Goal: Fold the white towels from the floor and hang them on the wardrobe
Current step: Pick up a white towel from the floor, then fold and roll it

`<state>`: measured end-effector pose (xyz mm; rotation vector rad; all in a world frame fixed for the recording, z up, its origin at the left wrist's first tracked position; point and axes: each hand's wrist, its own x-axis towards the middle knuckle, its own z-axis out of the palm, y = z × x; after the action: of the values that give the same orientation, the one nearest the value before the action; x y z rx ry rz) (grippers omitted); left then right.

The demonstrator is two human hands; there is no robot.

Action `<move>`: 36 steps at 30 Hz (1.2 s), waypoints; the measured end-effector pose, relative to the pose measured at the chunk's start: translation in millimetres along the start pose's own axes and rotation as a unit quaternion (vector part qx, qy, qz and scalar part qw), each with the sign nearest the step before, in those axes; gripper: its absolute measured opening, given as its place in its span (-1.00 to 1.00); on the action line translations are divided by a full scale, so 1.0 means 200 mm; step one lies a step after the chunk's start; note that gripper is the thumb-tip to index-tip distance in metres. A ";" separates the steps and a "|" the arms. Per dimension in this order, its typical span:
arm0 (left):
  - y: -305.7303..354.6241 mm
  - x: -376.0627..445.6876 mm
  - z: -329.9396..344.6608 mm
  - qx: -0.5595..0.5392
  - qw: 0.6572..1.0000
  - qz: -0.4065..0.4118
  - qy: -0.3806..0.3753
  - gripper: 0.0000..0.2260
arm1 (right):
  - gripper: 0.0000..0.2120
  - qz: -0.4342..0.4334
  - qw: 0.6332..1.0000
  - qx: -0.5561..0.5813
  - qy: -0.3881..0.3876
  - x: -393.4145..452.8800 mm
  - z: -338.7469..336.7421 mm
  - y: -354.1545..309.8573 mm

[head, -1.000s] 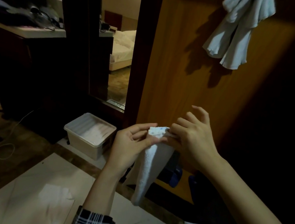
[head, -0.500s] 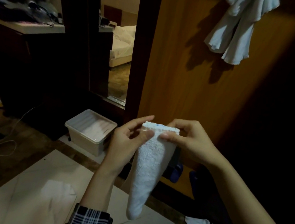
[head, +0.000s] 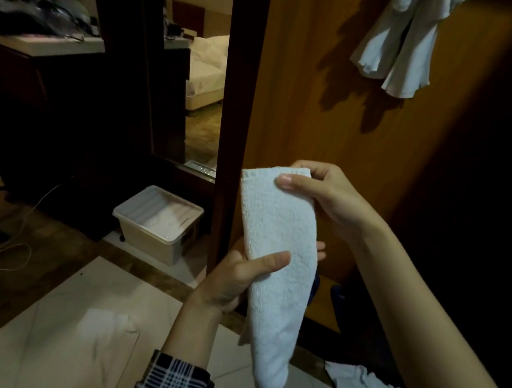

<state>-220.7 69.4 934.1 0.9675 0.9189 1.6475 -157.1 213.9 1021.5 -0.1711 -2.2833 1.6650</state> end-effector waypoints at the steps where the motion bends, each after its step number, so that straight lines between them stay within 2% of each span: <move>1: 0.00 0.00 0.00 -0.010 1.000 -0.005 -0.007 -0.36 | -0.86 0.007 1.000 0.002 0.005 0.00 0.00 0.00; 6: 0.00 0.02 -0.03 -0.036 0.997 -0.036 0.058 -0.67 | -0.84 0.067 0.997 -0.010 0.024 0.04 -0.02 0.01; 8: 0.00 0.03 -0.03 -0.039 0.994 -0.052 0.093 -0.67 | -0.73 0.110 0.993 -0.007 0.052 0.05 -0.01 0.06; 10: 0.02 0.04 -0.03 -0.038 0.988 -0.062 0.135 -0.62 | -0.48 0.163 0.984 0.043 0.062 0.03 0.03 0.11; 13: 0.05 0.04 0.00 -0.058 0.976 -0.034 0.206 -0.56 | 0.09 0.221 0.957 0.185 0.041 -0.04 0.09 0.26; 15: 0.05 0.05 0.00 -0.087 0.957 -0.010 0.275 -0.50 | 0.18 0.250 0.938 0.237 0.048 -0.08 0.15 0.36; 17: 0.05 0.06 -0.01 -0.113 0.930 0.004 0.351 -0.50 | 0.10 0.280 0.933 0.212 0.082 -0.13 0.20 0.43; 19: 0.05 0.05 -0.04 -0.137 0.903 0.016 0.407 -0.57 | -0.22 0.302 0.926 0.203 0.098 -0.19 0.24 0.49; 20: 0.05 0.05 -0.05 -0.146 0.892 0.021 0.427 -0.64 | -0.38 0.305 0.925 0.211 0.083 -0.22 0.25 0.50; 21: 0.05 0.04 -0.07 -0.150 0.882 0.024 0.446 -0.74 | -0.45 0.303 0.926 0.216 0.054 -0.25 0.25 0.52; 23: 0.05 0.03 -0.10 -0.157 0.862 0.030 0.481 -0.91 | -0.47 0.314 0.925 0.212 0.017 -0.30 0.27 0.55; 26: 0.05 0.01 -0.16 -0.170 0.841 0.041 0.512 -0.89 | -0.54 0.328 0.920 0.216 0.008 -0.33 0.26 0.57; 28: 0.03 0.00 -0.19 -0.182 0.828 0.044 0.528 -0.71 | -0.36 0.320 0.911 0.261 0.011 -0.34 0.24 0.59; 30: 0.03 -0.01 -0.22 -0.186 0.813 0.053 0.549 -0.69 | -0.27 0.317 0.894 0.318 0.021 -0.34 0.23 0.60; 33: 0.04 -0.02 -0.23 -0.191 0.798 0.068 0.568 -0.73 | -0.42 0.319 0.859 0.394 0.069 -0.35 0.23 0.62; 36: 0.04 -0.02 -0.24 -0.200 0.787 0.074 0.579 -0.74 | -0.55 0.326 0.848 0.402 0.116 -0.34 0.26 0.63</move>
<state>-266.1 57.0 921.1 -0.4169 1.1646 2.4547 -119.1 187.9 876.0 -0.9554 -1.2249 2.5954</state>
